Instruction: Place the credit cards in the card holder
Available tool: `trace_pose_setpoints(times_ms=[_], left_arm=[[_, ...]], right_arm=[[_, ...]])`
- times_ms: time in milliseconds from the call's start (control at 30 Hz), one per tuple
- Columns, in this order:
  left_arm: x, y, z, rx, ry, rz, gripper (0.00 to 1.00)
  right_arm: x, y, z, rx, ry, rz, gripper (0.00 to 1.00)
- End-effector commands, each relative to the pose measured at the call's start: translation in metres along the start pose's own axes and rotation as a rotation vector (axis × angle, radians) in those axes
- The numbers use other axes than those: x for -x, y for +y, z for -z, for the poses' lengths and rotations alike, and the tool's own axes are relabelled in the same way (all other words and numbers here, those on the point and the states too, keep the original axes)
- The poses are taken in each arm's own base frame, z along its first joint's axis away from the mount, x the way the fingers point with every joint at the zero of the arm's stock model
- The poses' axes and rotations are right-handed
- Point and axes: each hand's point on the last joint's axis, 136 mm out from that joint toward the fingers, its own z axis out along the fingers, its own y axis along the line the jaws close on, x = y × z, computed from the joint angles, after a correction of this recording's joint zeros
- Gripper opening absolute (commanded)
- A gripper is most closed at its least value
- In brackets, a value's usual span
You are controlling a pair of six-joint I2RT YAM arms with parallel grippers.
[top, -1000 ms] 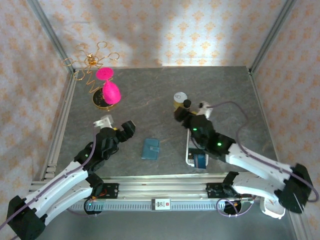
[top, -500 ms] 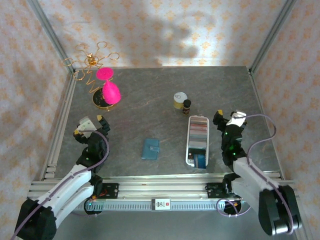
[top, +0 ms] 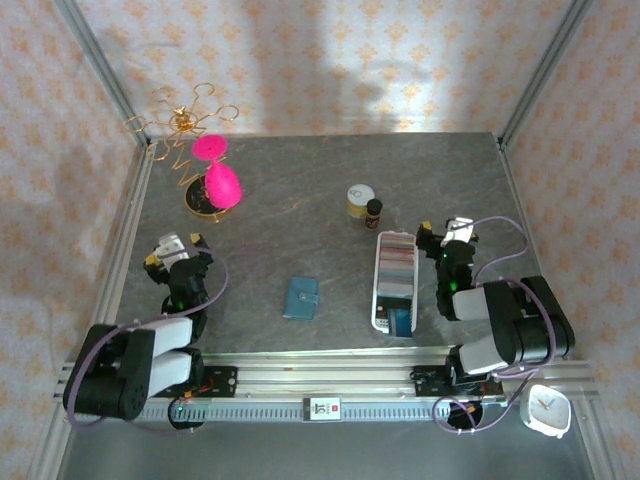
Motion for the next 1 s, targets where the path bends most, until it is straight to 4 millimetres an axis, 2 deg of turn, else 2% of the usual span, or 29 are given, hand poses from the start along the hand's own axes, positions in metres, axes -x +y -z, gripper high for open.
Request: trace_pose_setpoints(times_ms=[0, 67, 167, 267, 367, 467, 533, 633, 967], left_arm=[[0.046, -0.027, -0.006, -0.117, -0.168, 0.038, 0.99], [0.038, -0.041, -0.018, -0.152, -0.088, 0.013, 1.0], [0.039, -0.062, -0.016, -0.278, -0.101, 0.002, 0.99], [0.038, -0.055, -0.005, -0.288, -0.177, 0.055, 0.99], [0.037, -0.052, 0.003, -0.307, -0.245, 0.061, 1.0], [0.027, -0.049, -0.014, -0.235, -0.144, 0.066, 1.0], [0.029, -0.052, -0.023, -0.22, -0.151, 0.055, 1.0], [0.02, -0.049, -0.033, -0.168, -0.084, 0.058, 1.0], [0.023, -0.049, -0.032, -0.169, -0.106, 0.054, 0.99]], right_arm=[[0.024, 0.001, -0.003, 0.023, -0.108, -0.045, 0.93], [0.022, -0.007, -0.002, -0.01, -0.124, -0.068, 0.94], [0.021, -0.009, -0.006, -0.021, -0.109, -0.073, 0.94], [0.021, -0.009, -0.006, -0.022, -0.105, -0.073, 1.0], [0.02, -0.009, -0.006, -0.024, -0.102, -0.073, 1.0], [0.02, -0.009, -0.006, -0.023, -0.102, -0.071, 1.0], [0.021, -0.009, -0.006, -0.023, -0.102, -0.073, 1.0], [0.021, -0.009, -0.006, -0.023, -0.104, -0.072, 1.0], [0.02, -0.009, -0.008, -0.006, -0.094, -0.079, 1.0]])
